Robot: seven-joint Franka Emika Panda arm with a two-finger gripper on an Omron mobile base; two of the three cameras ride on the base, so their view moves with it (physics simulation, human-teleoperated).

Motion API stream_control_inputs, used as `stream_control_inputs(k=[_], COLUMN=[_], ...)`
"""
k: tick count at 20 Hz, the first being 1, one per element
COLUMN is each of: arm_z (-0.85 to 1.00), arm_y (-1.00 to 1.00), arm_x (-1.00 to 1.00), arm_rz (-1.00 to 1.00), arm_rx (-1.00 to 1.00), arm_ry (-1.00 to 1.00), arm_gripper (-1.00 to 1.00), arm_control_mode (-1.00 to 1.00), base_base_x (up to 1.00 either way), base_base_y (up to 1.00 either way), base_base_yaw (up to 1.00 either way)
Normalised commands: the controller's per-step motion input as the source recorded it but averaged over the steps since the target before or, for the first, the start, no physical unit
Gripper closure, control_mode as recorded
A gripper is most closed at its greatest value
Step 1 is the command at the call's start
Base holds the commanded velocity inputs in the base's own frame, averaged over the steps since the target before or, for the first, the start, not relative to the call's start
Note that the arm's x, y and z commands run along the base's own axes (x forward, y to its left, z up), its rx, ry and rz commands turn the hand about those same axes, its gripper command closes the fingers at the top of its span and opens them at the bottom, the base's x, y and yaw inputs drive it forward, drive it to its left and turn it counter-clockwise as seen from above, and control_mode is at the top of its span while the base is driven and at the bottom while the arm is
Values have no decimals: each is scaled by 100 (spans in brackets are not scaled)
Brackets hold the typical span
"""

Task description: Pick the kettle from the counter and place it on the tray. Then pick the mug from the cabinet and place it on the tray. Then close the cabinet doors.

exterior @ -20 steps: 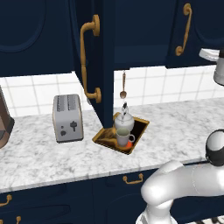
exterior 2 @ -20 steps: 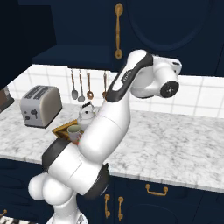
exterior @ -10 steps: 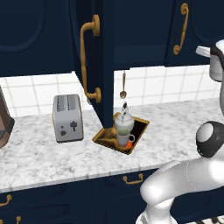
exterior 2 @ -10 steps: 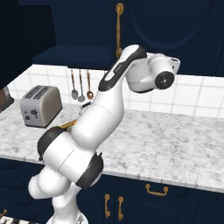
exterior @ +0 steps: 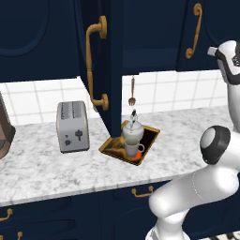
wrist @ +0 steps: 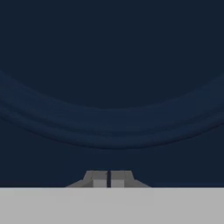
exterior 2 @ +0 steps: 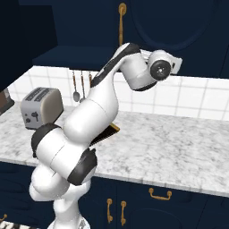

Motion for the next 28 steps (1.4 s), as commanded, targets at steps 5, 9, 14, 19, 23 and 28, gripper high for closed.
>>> stream_control_inputs(k=[5, 9, 14, 19, 23, 28], arm_z=[0, 0, 0, 0, 2, 0], arm_y=[0, 0, 0, 9, 35, 67], arm_x=[22, 14, 9, -39, -56, -64], arm_rz=[-2, 0, 0, 0, 0, 0], arm_rx=[0, 0, 0, 0, -3, -12], arm_ry=[17, 16, 14, -5, 0, 0], arm_gripper=[100, 100, 100, 100, 100, 100], arm_control_mode=[-100, -100, -100, -100, -100, -100], base_base_x=[0, 0, 0, 0, 0, 0], base_base_y=[0, 0, 0, 0, 0, 0], base_base_yaw=[0, 0, 0, 0, 0, 0])
